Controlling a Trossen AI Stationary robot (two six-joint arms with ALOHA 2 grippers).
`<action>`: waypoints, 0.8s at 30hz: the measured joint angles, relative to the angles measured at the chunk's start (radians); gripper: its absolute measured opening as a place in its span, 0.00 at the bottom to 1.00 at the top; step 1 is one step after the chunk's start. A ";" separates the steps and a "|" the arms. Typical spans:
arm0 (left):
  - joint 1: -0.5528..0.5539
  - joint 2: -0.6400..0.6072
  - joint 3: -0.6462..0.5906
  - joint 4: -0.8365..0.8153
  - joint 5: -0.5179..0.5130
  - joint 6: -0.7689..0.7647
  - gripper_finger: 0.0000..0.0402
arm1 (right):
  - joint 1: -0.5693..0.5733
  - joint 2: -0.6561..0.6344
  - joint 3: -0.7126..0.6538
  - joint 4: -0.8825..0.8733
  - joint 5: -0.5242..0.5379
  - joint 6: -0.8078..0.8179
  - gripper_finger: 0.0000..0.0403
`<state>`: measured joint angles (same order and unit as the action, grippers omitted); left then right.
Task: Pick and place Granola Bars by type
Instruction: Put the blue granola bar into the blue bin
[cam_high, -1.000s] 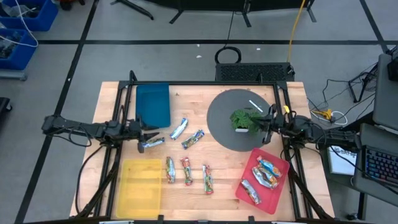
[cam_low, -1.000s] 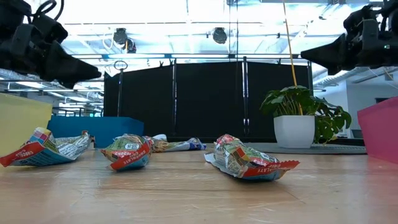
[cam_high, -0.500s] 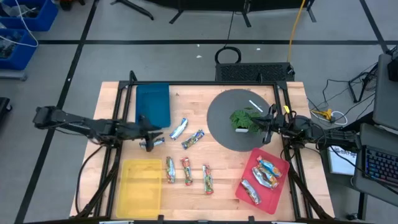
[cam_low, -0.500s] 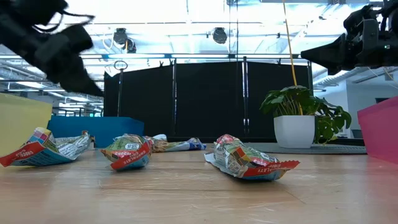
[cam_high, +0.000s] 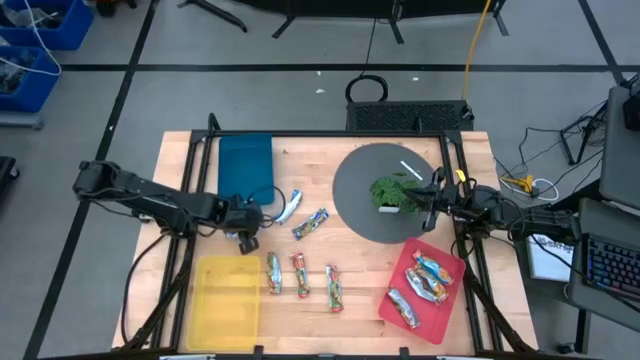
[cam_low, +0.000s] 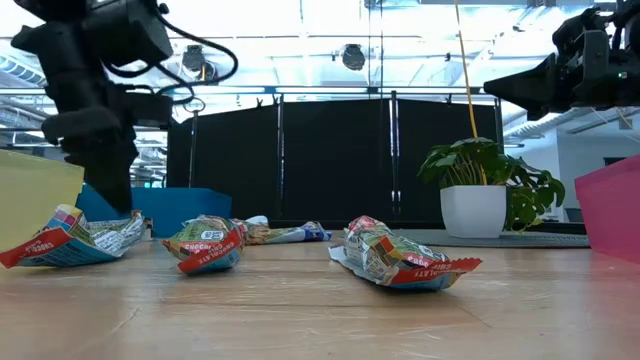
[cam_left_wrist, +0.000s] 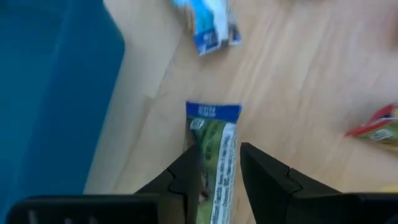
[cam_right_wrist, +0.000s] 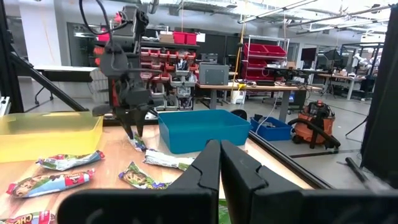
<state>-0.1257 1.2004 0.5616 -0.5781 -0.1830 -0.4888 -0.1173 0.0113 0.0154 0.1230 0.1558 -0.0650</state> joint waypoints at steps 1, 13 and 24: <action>0.000 0.014 0.006 -0.011 0.000 -0.014 0.29 | 0.000 0.000 0.000 0.000 0.000 0.000 0.02; -0.003 0.053 0.079 -0.107 -0.024 -0.041 0.29 | 0.000 0.000 0.000 0.000 0.000 0.000 0.02; -0.003 0.191 0.080 -0.142 0.030 -0.083 0.45 | 0.000 0.000 0.000 0.000 0.000 0.000 0.02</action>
<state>-0.1284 1.3914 0.6413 -0.7198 -0.1528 -0.5720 -0.1169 0.0116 0.0151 0.1233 0.1558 -0.0650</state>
